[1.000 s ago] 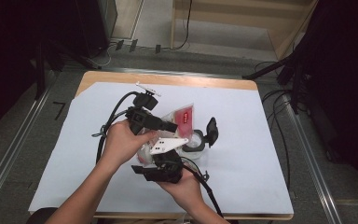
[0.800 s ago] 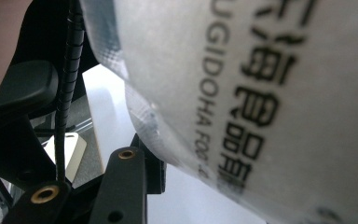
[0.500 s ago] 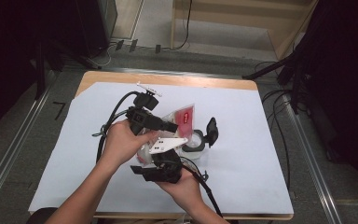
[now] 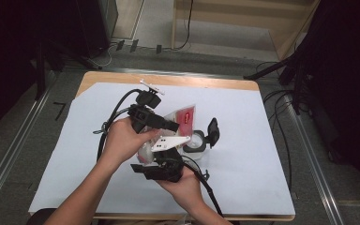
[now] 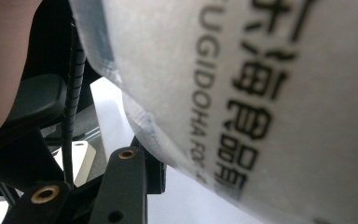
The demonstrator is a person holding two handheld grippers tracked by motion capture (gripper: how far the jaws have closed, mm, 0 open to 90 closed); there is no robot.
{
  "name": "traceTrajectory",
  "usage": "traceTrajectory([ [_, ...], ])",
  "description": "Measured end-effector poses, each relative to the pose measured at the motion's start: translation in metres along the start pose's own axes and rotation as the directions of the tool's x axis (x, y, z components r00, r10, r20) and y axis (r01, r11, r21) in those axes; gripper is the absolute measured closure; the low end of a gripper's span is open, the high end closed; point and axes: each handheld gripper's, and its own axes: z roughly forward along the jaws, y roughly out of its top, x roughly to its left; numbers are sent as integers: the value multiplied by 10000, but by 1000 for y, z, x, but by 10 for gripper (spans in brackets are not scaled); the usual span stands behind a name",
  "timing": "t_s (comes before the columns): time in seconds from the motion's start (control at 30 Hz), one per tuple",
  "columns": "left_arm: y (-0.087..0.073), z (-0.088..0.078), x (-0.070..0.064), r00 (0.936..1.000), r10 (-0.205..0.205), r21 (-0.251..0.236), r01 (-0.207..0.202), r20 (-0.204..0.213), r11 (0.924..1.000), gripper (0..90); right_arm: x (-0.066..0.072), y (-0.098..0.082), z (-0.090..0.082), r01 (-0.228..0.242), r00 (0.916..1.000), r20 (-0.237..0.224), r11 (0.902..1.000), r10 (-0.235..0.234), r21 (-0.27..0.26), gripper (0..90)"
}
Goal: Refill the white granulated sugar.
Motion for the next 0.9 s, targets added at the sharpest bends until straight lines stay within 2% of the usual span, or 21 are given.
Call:
traceTrajectory([
  [0.77,0,-2,-1,9994,168,45,-167,-305,9999,731,0,1,3,-189,9998,-115,9997,191,160,625],
  [0.9,0,-1,-1,9997,26,-69,-28,-240,10000,730,0,3,2,-160,9998,-74,9996,162,241,625],
])
